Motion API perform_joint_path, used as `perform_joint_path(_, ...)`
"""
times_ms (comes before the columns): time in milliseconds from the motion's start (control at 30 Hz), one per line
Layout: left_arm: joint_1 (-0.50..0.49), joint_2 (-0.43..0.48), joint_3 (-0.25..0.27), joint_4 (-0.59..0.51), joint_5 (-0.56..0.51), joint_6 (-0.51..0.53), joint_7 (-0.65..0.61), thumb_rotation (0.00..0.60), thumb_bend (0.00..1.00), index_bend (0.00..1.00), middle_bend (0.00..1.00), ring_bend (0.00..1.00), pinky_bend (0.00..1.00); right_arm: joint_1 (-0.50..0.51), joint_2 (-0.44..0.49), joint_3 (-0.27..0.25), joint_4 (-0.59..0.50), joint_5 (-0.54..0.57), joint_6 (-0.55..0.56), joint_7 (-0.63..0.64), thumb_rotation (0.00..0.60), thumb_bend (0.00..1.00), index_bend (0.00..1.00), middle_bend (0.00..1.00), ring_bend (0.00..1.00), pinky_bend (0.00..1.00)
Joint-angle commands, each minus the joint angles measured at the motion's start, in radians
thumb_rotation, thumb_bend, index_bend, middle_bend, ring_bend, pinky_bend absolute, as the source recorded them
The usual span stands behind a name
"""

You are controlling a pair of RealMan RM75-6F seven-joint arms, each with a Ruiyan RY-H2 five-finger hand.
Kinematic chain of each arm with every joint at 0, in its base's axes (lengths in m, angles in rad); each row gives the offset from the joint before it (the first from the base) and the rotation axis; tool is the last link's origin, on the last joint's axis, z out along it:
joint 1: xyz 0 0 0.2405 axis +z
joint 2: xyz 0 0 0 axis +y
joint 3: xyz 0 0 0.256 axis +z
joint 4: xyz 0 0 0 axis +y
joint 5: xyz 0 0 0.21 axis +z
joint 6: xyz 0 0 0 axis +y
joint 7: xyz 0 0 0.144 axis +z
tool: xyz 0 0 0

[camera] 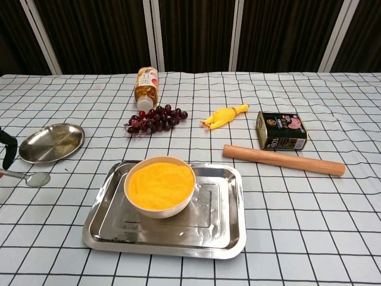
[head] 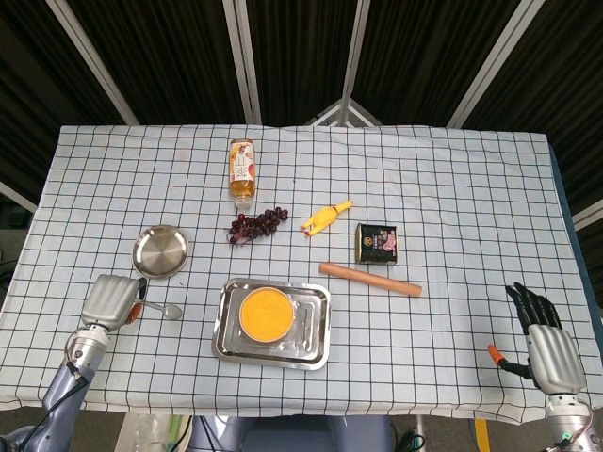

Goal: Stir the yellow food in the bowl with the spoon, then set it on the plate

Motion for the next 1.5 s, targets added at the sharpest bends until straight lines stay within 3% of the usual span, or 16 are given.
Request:
perform_joint_path(33, -0.018, 0.022, -0.018, -0.045, -0.009, 0.006, 0.028, 0.600, 0.53, 0.55, 1.00, 1.00, 1.00, 0.000, 0.000, -0.001, -0.001, -0.001, -0.001, -0.001, 0.600, 0.32, 0.00, 0.00, 0.00, 0.00)
perform_joint_path(300, -0.101, -0.002, -0.067, -0.149, -0.097, 0.005, 0.205, 0.600, 0.53, 0.55, 1.00, 1.00, 1.00, 0.001, -0.001, 0.004, 0.001, 0.013, -0.004, 0.000, 0.600, 0.32, 0.00, 0.00, 0.00, 0.00)
perform_joint_path(633, -0.251, -0.158, -0.134, -0.245, -0.316, 0.074, 0.496, 0.600, 0.53, 0.55, 1.00, 1.00, 1.00, 0.003, 0.003, 0.011, 0.002, 0.025, -0.011, 0.017, 0.600, 0.32, 0.00, 0.00, 0.00, 0.00)
perform_joint_path(933, -0.369, -0.299, -0.162, -0.244, -0.449, 0.172, 0.684, 0.600, 0.52, 0.54, 1.00, 1.00, 1.00, 0.005, 0.007, 0.014, 0.004, 0.027, -0.015, 0.036, 0.600, 0.32, 0.00, 0.00, 0.00, 0.00)
perform_joint_path(1167, -0.417, -0.360, -0.158, -0.231, -0.504, 0.229, 0.744, 0.600, 0.50, 0.52, 1.00, 1.00, 1.00, 0.005, 0.009, 0.013, 0.003, 0.022, -0.014, 0.044, 0.600, 0.32, 0.00, 0.00, 0.00, 0.00)
perform_joint_path(1333, -0.435, -0.377, -0.148, -0.231, -0.524, 0.254, 0.744, 0.600, 0.33, 0.46, 0.99, 1.00, 1.00, 0.005, 0.011, 0.013, 0.002, 0.021, -0.015, 0.045, 0.600, 0.32, 0.00, 0.00, 0.00, 0.00)
perform_joint_path(1500, -0.437, -0.349, -0.139, -0.253, -0.507, 0.265, 0.711, 0.600, 0.26, 0.42, 0.99, 1.00, 1.00, 0.005, 0.012, 0.013, 0.003, 0.023, -0.016, 0.046, 0.600, 0.32, 0.00, 0.00, 0.00, 0.00)
